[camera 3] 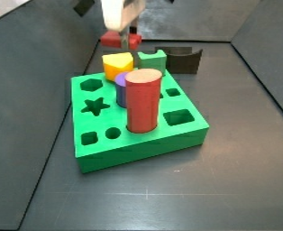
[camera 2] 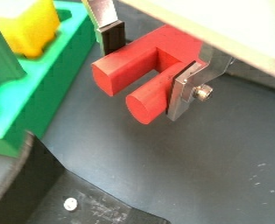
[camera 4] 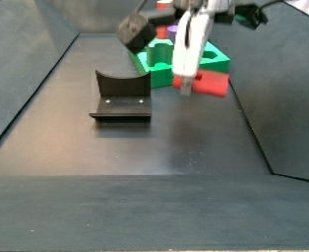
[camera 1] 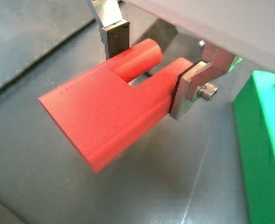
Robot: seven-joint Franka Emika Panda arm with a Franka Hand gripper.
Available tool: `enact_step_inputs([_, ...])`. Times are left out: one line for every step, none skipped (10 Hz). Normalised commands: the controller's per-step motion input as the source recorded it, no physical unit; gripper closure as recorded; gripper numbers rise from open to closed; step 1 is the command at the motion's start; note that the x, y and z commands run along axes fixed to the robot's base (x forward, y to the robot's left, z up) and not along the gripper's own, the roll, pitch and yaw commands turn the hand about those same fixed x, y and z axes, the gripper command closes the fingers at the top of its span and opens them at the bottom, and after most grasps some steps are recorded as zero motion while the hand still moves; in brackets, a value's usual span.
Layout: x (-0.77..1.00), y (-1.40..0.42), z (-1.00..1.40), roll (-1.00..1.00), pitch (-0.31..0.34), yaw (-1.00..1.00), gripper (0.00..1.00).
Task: Pick up the square-circle object. Move up. Place the square-circle object on the fixture. Regrasp the square-circle object. Rotate the square-circle object. Move to above the board. Insert the square-circle object.
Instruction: Place the square-circle object on the fixture.
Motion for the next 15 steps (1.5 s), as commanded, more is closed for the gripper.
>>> enact_step_inputs([-0.01,0.00,1.00,0.01,0.023,0.00,1.00])
enact_step_inputs([-0.01,0.00,1.00,0.01,0.034,0.00,1.00])
enact_step_inputs([-0.02,0.00,1.00,0.01,0.039,0.00,1.00])
enact_step_inputs([-0.02,0.01,1.00,0.02,0.044,0.00,1.00])
enact_step_inputs([-0.02,0.01,0.96,0.02,0.052,0.00,1.00])
enact_step_inputs([-0.02,0.01,0.80,0.02,0.058,0.00,1.00])
enact_step_inputs([-0.01,0.01,0.68,0.02,0.064,0.00,1.00])
enact_step_inputs([0.00,0.01,0.41,0.03,0.084,0.00,1.00])
enact_step_inputs([0.00,0.01,0.30,0.03,0.092,0.00,1.00])
enact_step_inputs([1.00,-0.55,0.06,-0.01,0.019,1.00,1.00])
enact_step_inputs([1.00,-0.54,0.02,-0.01,0.019,1.00,1.00])
enact_step_inputs([1.00,-0.39,0.00,-0.01,0.023,1.00,1.00])
enact_step_inputs([0.96,-0.24,-0.01,-0.01,0.025,1.00,1.00])
enact_step_inputs([0.81,-0.15,-0.01,-0.01,0.029,1.00,1.00])
enact_step_inputs([0.70,-0.09,-0.01,-0.01,0.033,1.00,1.00])
